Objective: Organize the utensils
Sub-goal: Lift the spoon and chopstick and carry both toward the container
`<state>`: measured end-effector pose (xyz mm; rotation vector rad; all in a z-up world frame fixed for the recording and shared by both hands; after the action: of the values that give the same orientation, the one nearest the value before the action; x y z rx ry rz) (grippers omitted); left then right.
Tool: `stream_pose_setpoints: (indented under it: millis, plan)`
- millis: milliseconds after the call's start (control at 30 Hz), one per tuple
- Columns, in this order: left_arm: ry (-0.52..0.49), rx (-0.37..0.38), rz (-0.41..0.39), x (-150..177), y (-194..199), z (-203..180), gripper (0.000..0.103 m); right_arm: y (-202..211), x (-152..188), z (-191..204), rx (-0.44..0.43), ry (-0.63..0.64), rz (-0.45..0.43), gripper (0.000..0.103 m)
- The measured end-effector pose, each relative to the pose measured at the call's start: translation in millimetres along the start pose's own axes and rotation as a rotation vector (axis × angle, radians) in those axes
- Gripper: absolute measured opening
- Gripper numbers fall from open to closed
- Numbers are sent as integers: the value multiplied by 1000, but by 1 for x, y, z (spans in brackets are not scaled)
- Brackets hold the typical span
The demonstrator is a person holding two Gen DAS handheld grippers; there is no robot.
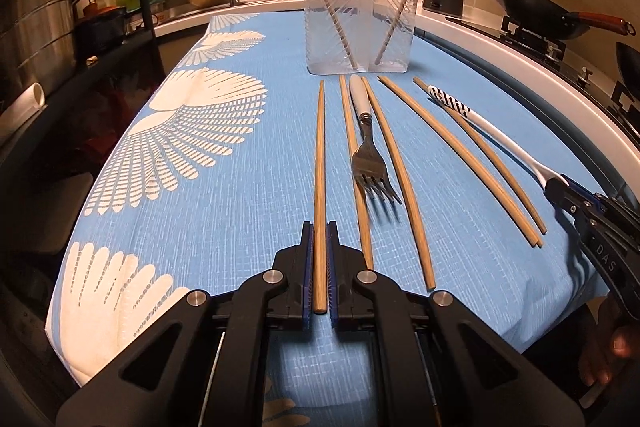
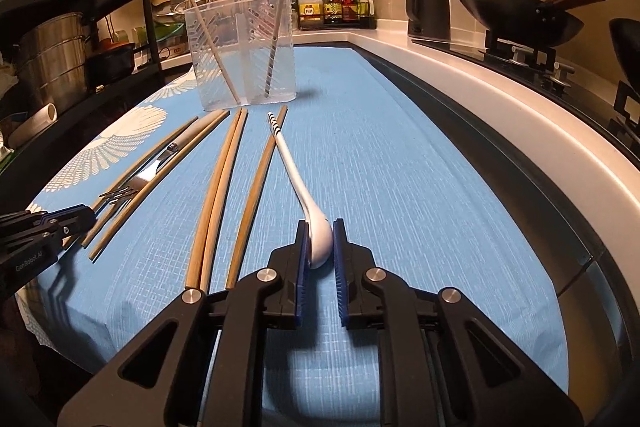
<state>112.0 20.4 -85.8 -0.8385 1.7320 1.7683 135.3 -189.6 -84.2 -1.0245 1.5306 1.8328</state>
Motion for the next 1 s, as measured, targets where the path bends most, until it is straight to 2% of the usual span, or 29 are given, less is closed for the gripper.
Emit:
stream_pose_setpoints:
  millis: [367,633,700,1000]
  plan:
    - [3,-4,-13,-4,-4,-4,7,-2,1,3,4,10,-8,15]
    - [13,-2,-23,-6,0,-1,6,4,-6,1,14,5,-27,11]
    - [18,-3,-58,-13,8,0,6,11,-12,1,20,14,-48,11]
    - [-14,-34,-328,-51,69,3,6,55,-48,2,53,48,-156,11]
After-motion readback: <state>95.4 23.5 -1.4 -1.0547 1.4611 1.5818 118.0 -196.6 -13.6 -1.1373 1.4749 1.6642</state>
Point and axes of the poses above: each gripper's, at about its wrist camera, not at the fingertips, and y roughly against the way its jaws point, z to its left, x to its underside, the point moved 9 cm from there along -y, roughly the way its jaws point, and after that the axes turned 1 degree about y, right-handed, at the moved point
